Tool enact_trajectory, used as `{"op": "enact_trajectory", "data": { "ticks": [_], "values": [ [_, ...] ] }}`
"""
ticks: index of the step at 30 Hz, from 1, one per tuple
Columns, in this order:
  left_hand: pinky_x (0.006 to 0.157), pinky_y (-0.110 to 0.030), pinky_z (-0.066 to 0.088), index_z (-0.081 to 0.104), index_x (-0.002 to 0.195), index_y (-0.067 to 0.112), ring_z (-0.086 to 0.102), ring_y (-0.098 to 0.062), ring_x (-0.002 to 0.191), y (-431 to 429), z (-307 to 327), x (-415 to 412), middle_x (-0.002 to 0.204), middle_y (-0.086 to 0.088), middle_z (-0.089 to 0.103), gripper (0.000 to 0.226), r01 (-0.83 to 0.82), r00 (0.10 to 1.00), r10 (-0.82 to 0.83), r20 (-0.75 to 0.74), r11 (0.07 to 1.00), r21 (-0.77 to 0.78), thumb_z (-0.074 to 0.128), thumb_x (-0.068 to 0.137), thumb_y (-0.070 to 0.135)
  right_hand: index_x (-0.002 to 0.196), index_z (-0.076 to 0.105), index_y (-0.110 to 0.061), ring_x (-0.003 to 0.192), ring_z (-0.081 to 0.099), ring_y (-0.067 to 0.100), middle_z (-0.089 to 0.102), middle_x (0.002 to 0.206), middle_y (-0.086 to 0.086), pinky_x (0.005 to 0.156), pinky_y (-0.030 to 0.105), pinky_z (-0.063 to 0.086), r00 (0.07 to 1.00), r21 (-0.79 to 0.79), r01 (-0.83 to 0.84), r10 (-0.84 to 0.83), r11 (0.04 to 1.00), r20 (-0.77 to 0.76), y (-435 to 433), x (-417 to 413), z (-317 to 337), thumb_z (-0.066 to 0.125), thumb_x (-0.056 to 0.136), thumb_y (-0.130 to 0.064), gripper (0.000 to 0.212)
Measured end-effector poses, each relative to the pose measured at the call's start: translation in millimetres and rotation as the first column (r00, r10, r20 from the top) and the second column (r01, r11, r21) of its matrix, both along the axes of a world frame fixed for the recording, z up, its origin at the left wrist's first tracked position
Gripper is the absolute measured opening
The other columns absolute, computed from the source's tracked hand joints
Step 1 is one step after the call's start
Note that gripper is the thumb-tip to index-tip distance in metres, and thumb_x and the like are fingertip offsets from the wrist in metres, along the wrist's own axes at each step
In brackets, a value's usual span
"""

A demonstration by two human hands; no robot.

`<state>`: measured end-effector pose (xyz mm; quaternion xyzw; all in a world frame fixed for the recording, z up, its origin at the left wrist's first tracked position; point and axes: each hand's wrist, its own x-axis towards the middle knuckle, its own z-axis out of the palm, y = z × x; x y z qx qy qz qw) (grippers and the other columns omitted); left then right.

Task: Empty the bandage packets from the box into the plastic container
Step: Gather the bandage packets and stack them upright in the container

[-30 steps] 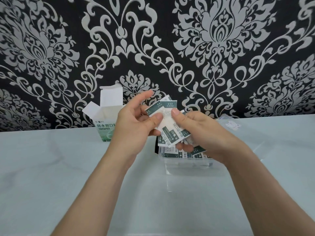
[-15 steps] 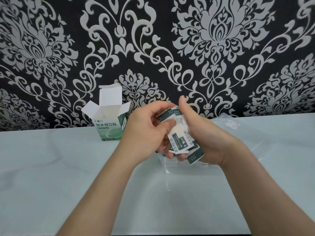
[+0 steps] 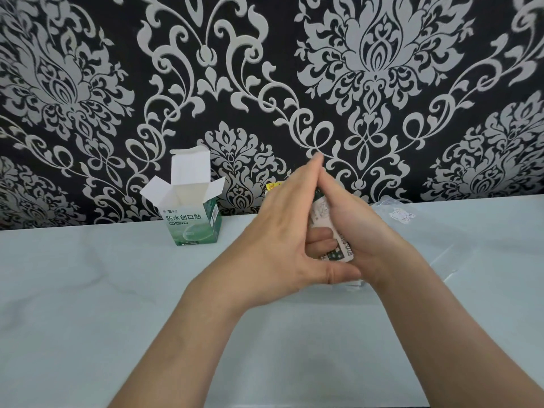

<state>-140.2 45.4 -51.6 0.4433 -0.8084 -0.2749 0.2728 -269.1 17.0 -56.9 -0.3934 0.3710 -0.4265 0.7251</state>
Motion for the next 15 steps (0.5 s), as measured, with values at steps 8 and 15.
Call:
{"op": "enact_trajectory", "data": {
  "ticks": [8, 15],
  "values": [
    [0.096, -0.019, 0.04, 0.009, 0.148, 0.045, 0.037, -0.005, 0.12, -11, -9, 7, 0.119, 0.021, 0.033, 0.108, -0.087, 0.991, 0.109, 0.079, 0.967, -0.24, 0.079, 0.066, 0.043, 0.084, 0.056, -0.009, 0.052, 0.041, 0.011, 0.053, 0.061, 0.0, 0.05, 0.024, 0.026, 0.985, -0.1, -0.166, 0.171, 0.981, 0.038, 0, 0, -3, 0.046, 0.093, -0.014, 0.014],
    [0.084, -0.02, 0.044, 0.05, 0.126, 0.043, 0.051, 0.003, 0.095, -16, -1, 20, 0.11, 0.015, 0.047, 0.056, -0.109, 0.994, 0.109, 0.019, 0.994, 0.016, 0.073, 0.075, 0.046, 0.12, 0.056, -0.008, 0.051, 0.041, 0.015, 0.061, 0.066, 0.007, 0.043, 0.022, 0.031, 0.936, -0.208, -0.202, 0.126, 0.957, -0.329, 0, -8, -3, 0.035, 0.079, 0.011, 0.049]
  ]
}}
